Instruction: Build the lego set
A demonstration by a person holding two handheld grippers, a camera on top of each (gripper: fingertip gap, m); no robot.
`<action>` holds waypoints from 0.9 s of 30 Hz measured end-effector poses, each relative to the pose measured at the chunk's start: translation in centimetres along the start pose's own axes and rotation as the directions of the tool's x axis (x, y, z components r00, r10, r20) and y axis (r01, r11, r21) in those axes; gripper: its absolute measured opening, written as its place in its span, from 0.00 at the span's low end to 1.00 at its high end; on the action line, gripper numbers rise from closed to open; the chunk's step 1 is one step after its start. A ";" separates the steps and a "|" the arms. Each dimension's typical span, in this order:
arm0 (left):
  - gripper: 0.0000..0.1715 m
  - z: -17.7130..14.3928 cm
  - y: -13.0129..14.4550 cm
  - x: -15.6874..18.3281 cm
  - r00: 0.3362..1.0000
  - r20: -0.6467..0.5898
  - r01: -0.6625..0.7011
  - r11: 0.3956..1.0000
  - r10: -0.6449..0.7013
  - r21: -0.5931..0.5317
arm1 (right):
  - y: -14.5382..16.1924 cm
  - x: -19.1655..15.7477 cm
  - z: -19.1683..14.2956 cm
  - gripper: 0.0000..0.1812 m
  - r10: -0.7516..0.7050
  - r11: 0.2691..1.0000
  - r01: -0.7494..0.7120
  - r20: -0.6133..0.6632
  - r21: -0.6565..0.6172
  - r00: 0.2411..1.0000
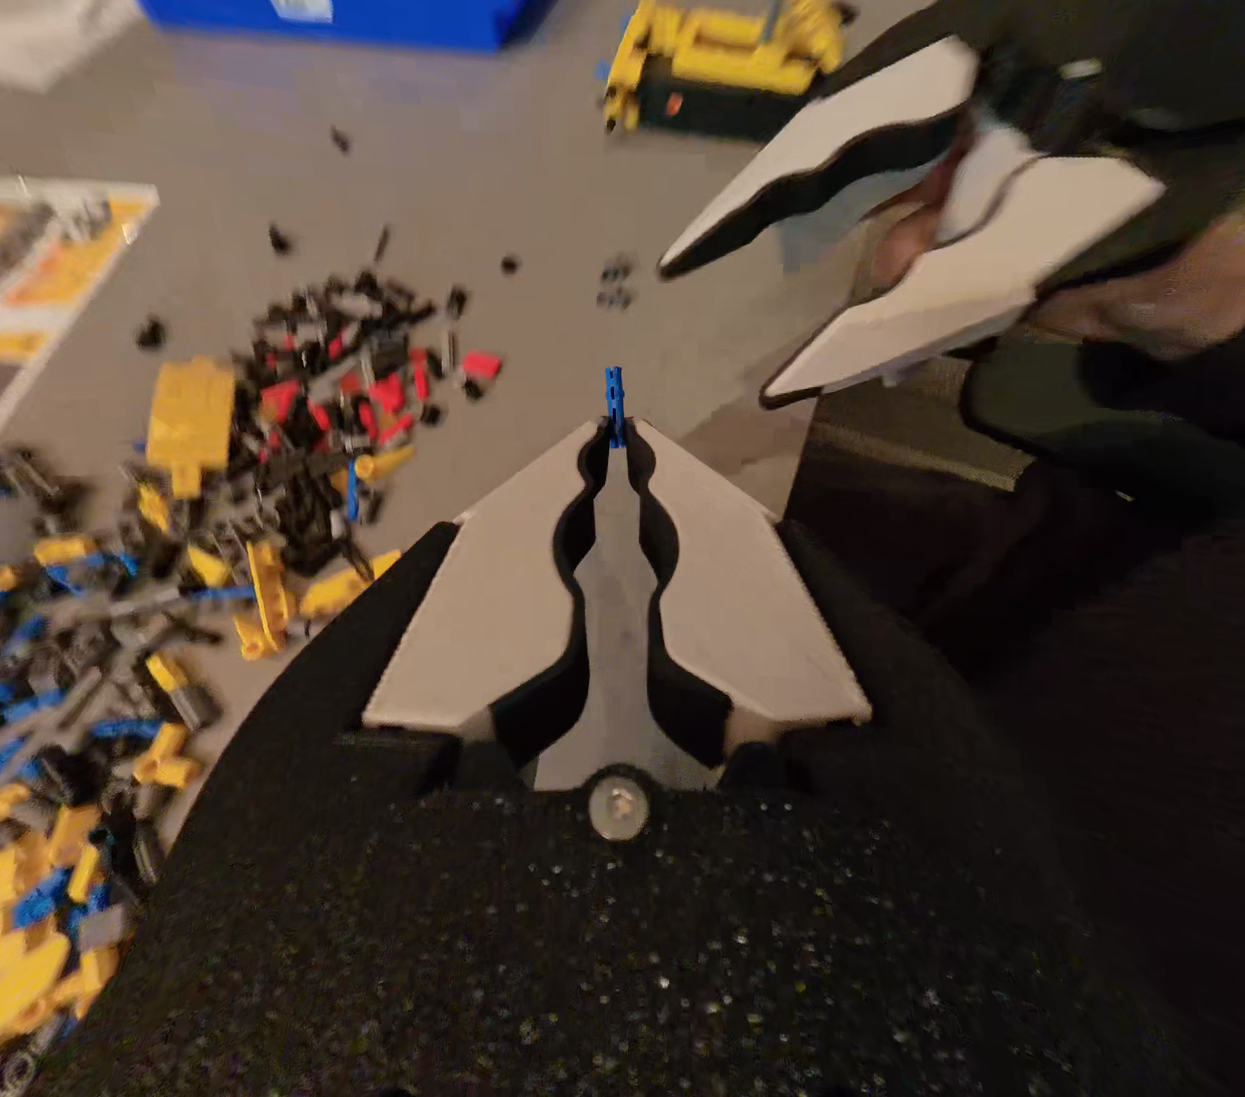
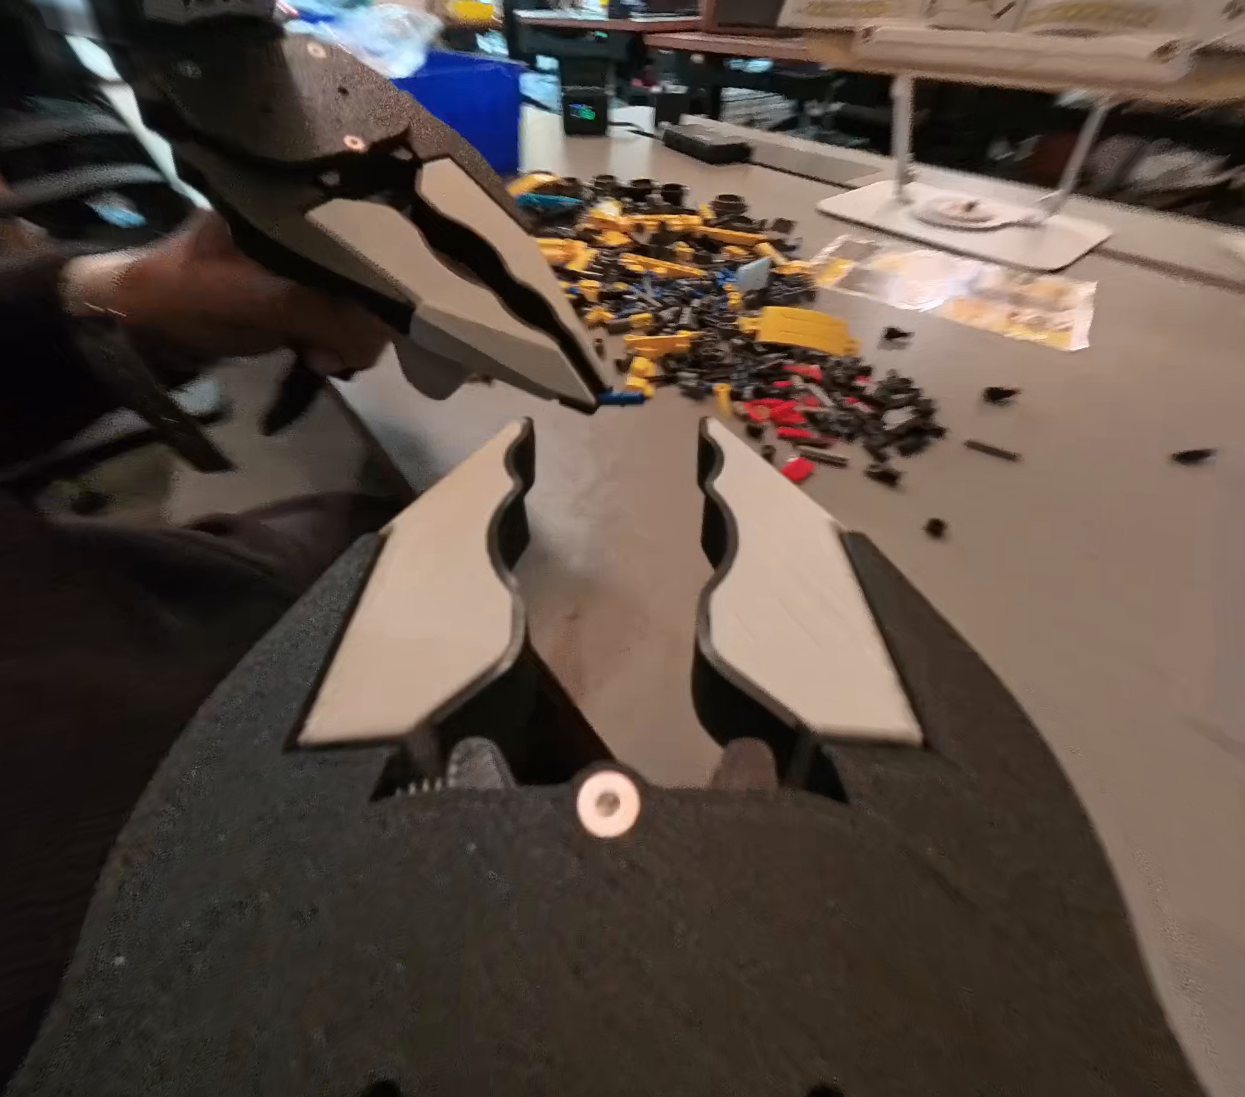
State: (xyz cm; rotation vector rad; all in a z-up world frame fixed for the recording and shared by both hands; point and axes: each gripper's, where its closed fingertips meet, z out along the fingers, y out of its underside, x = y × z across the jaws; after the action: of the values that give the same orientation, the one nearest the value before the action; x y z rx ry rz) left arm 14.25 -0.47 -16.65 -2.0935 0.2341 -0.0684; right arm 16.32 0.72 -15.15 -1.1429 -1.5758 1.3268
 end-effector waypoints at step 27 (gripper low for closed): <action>0.02 -0.7 -1.8 7.2 0.917 -0.311 -0.237 0.968 0.249 0.077 | -0.2 -3.0 -3.8 0.04 0.141 0.990 -0.135 0.415 -0.044 0.899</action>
State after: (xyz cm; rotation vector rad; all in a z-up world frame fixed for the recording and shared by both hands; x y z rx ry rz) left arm 21.49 -1.53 -15.08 -1.9918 0.6831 -0.2607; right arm 20.78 -1.03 -14.33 -1.0390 -1.8323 1.7470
